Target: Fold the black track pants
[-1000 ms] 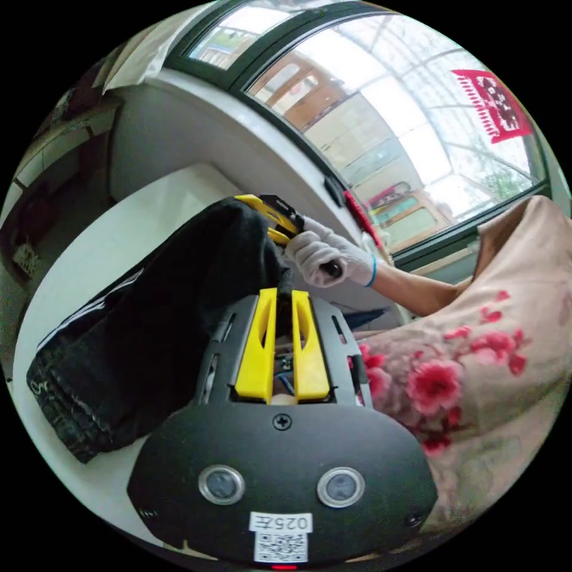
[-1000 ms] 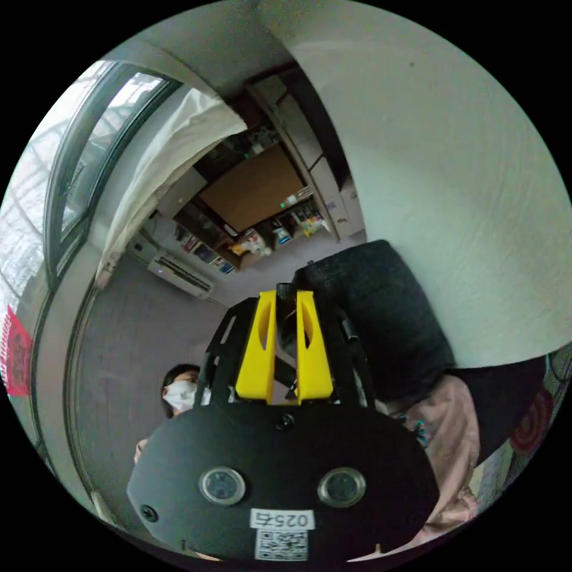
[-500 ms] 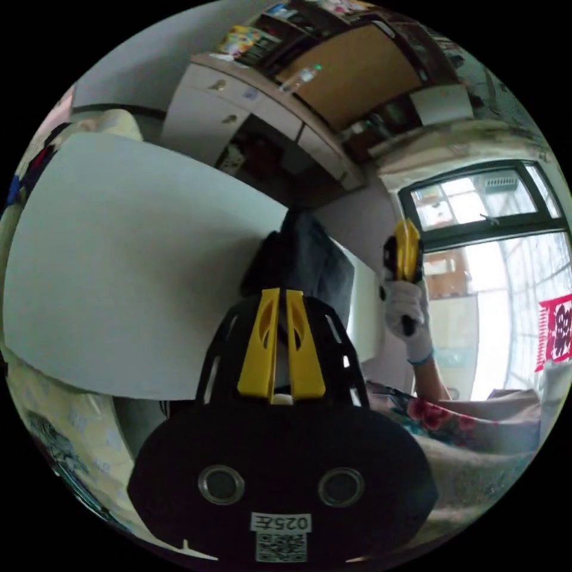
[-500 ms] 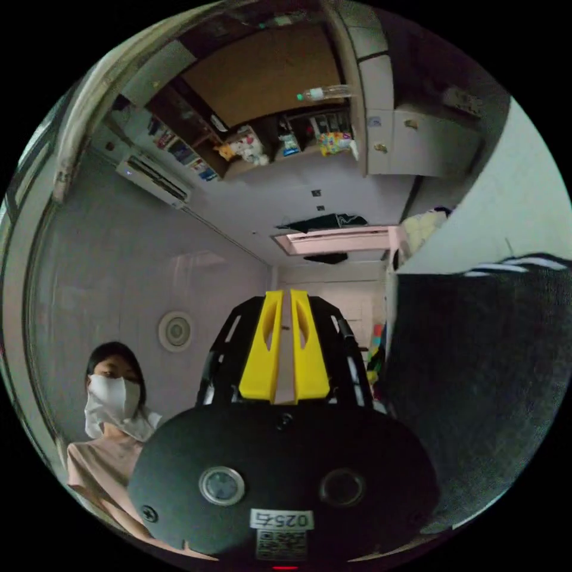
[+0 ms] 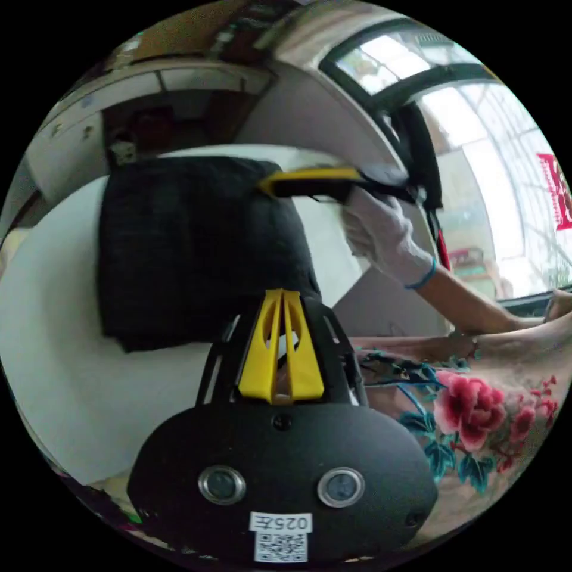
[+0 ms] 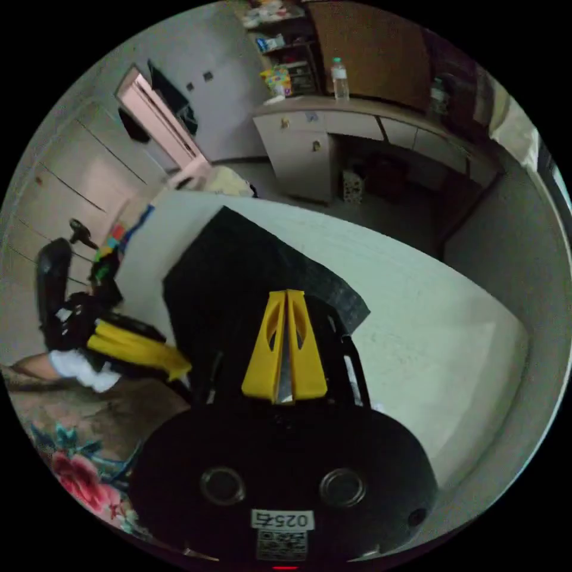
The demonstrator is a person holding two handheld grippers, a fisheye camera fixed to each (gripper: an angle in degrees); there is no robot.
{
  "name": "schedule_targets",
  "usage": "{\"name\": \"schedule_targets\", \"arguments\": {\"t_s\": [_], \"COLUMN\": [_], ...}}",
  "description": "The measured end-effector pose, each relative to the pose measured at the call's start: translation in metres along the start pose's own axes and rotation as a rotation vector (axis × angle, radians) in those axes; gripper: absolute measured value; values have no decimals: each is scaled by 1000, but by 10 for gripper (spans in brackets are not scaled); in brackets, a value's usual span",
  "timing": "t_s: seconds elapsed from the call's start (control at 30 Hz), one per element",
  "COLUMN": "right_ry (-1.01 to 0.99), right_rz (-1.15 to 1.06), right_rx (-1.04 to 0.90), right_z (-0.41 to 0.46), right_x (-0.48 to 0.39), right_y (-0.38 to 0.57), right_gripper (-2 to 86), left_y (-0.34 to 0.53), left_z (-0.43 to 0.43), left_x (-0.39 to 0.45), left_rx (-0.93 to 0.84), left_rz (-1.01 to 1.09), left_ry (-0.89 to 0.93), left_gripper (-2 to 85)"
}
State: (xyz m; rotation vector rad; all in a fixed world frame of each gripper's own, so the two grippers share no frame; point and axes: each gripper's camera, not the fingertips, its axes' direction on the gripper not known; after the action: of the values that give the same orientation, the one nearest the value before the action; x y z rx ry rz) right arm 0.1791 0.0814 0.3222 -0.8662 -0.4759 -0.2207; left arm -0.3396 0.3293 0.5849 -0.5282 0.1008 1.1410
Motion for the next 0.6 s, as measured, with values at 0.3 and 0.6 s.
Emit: {"name": "schedule_targets", "arguments": {"t_s": [0.3,0.6], "right_ry": [52,-237], "right_rz": [-68,-84], "right_rx": [-23,-160], "right_z": [-7,38], "right_x": [-18,22], "right_y": [-31,-44], "right_gripper": [-10,-9], "left_y": [-2,-20], "left_z": [29,12], "left_x": [15,100], "left_rx": [-277,-89], "left_rz": [-10,125], "left_ry": [-216,-34], "left_gripper": [-9,-9]}}
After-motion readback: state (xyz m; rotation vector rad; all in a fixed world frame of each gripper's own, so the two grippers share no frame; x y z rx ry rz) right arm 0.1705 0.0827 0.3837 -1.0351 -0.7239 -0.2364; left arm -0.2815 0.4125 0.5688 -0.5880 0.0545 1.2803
